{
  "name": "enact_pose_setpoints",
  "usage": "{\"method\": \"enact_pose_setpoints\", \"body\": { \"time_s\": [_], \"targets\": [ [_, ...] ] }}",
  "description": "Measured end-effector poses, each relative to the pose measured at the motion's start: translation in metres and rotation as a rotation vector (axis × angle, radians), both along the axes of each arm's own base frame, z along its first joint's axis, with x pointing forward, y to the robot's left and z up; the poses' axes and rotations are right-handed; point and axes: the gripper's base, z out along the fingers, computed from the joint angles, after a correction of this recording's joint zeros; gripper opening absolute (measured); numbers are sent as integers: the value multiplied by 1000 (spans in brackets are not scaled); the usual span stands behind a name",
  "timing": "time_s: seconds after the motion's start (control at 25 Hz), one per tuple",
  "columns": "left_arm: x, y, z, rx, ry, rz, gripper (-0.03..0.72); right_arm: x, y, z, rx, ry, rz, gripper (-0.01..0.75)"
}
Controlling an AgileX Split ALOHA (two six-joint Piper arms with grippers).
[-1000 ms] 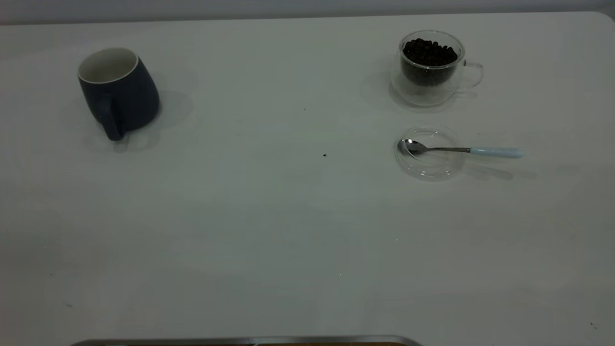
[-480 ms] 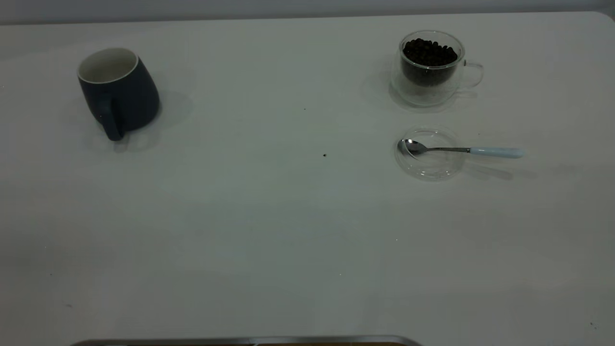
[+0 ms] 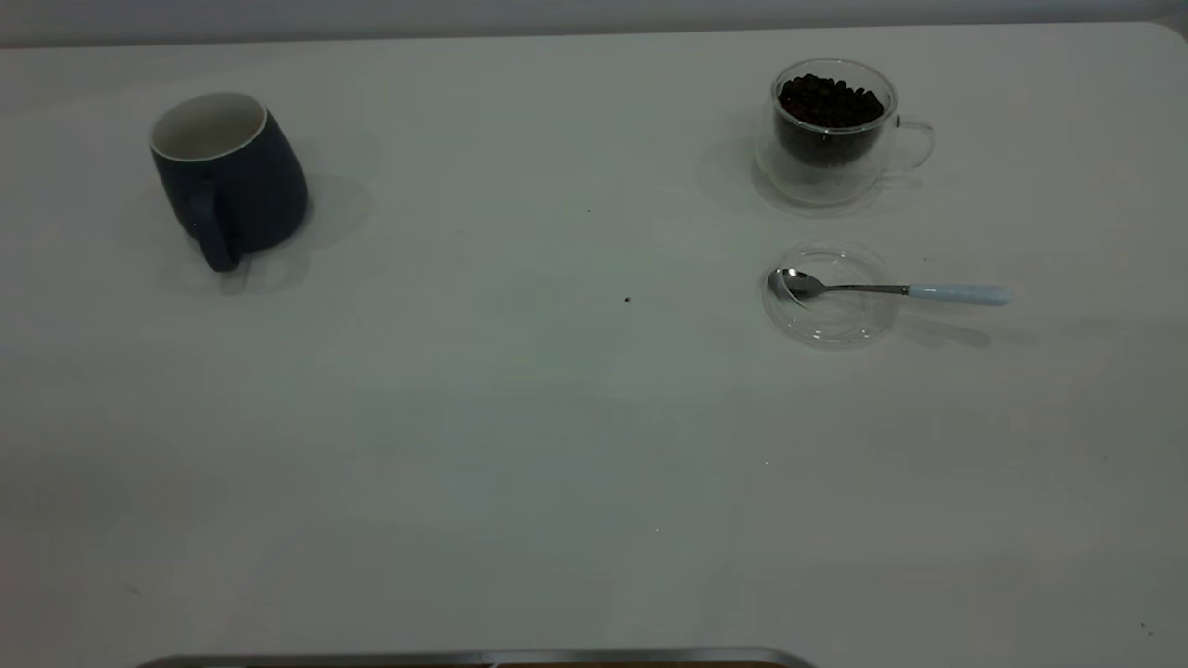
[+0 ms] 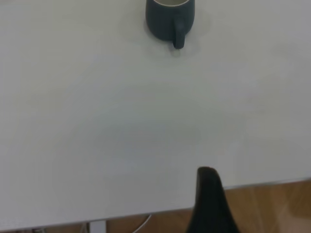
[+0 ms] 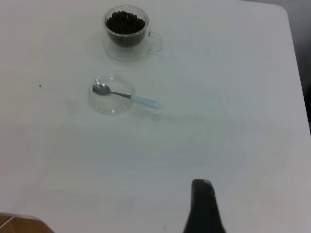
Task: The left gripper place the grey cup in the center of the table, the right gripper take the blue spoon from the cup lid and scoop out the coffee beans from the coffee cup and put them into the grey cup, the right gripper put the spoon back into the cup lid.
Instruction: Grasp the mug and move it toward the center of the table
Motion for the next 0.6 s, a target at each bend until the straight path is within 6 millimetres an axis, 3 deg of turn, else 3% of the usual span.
{"method": "enact_pose_setpoints", "body": {
  "time_s": [0.12,0.28,0.44,0.6],
  "targets": [
    [2,0,17,-94,-70,65,588,0,0,0,0,0,0,588],
    [23,-2,58,-156,-85,106,588,0,0,0,0,0,0,588],
    [67,-6,99,-94,1,73,588,0,0,0,0,0,0,588],
    [121,-10,120,47,97,-32,588,0,0,0,0,0,0,588]
  ]
}}
